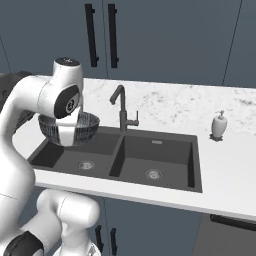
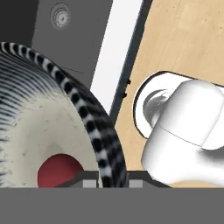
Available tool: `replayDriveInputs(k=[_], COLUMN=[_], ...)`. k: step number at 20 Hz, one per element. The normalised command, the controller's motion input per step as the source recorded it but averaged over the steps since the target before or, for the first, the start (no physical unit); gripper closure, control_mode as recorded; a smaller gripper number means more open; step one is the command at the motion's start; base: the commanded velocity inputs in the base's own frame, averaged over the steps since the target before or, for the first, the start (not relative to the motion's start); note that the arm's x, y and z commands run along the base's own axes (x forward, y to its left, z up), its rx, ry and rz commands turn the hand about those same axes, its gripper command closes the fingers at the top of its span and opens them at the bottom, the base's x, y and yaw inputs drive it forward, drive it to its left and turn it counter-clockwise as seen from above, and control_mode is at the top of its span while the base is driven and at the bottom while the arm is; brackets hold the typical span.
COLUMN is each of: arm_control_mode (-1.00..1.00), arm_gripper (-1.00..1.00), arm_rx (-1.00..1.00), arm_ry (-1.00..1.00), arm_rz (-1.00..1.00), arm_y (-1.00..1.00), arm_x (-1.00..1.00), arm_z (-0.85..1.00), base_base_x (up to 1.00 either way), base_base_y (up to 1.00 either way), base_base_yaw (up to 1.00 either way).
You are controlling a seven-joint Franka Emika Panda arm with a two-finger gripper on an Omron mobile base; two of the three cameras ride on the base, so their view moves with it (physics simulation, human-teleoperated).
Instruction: Pick the tomato from the sink and place it in the bowl. Then pick the bowl and place it in the microwave. Then close the microwave door and press the start button.
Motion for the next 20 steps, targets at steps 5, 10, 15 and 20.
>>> replayDriveInputs(k=[5, 10, 15, 20], arm_control_mode=[-1.00, -1.00, -1.00, 1.00], arm_gripper=[1.00, 1.00, 1.00, 1.00], arm_rx=[0.00, -0.04, -0.10, 0.00], arm_ry=[-0.05, -0.27, -0.11, 0.00], arm_rz=[-0.21, -0.02, -0.01, 0.00], arm_y=[-0.14, -0.27, -0.02, 0.00], arm_x=[-0.19, -0.05, -0.02, 0.00], arm_z=[0.16, 0.33, 0.00, 0.00], base_base_x=[0.00, 0.00, 0.00, -0.08], base_base_y=[0.00, 0.00, 0.00, 0.00], base_base_yaw=[0.00, 0.00, 0.00, 0.00])
